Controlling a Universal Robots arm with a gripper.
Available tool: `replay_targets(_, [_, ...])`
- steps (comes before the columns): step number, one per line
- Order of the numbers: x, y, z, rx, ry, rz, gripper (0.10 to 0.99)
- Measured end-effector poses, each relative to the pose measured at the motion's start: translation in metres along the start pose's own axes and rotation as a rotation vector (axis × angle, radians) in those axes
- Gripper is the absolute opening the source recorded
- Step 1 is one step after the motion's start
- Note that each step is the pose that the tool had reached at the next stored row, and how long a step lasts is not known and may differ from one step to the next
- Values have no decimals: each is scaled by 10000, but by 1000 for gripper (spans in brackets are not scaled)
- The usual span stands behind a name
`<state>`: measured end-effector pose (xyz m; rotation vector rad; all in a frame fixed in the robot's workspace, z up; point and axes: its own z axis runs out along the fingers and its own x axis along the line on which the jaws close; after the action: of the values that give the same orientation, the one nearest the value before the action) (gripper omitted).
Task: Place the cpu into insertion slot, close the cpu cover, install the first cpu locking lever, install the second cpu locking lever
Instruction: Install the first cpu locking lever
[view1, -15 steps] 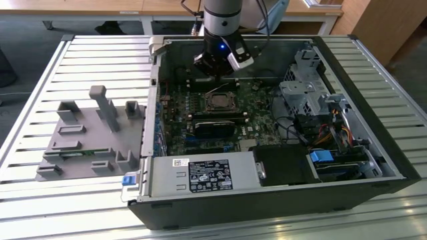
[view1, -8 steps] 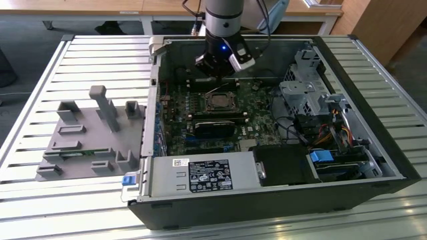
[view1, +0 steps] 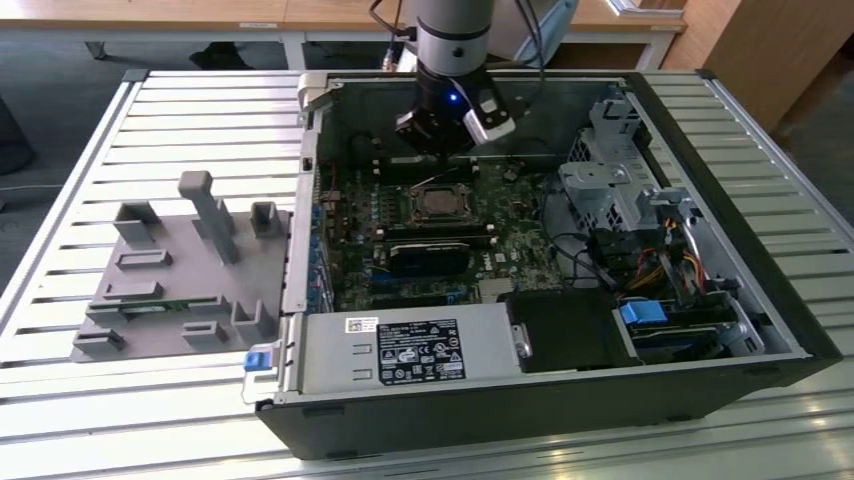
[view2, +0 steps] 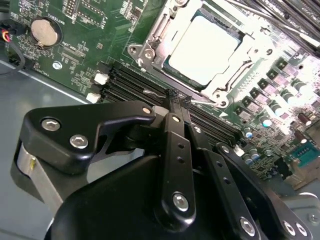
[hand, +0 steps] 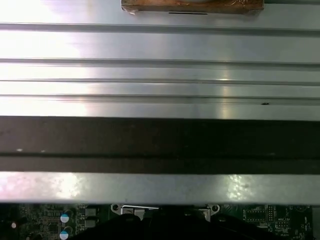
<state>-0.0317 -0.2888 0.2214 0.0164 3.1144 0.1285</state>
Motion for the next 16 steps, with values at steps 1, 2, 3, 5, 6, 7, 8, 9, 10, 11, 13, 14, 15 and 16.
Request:
replay_targets(1, [-8,0,3,1,0,0,114])
replay_targets(2, [-17,0,7,2,1,1,114])
replay_targets(3, [-27,0,12,1,0,0,114])
replay_targets(5, [-44,0,23,1,1,0,114])
replay_targets(6, [-52,0,29,1,0,0,114])
replay_targets(7, [-57,0,34,1,1,-1,114])
replay_targets(8, [-63,1,39,1,1,0,114])
replay_targets(9, [-69,1,45,2,1,0,114])
replay_targets(10, [-77,1,51,3,0,0,114])
replay_targets(11, [-86,1,58,5,1,-1,114])
replay_targets(13, [-102,2,72,8,0,0,114])
replay_targets(14, [-109,2,79,8,0,0,114])
replay_targets(15, [-115,3,85,10,1,0,114])
replay_targets(16, [-120,3,92,11,1,0,114])
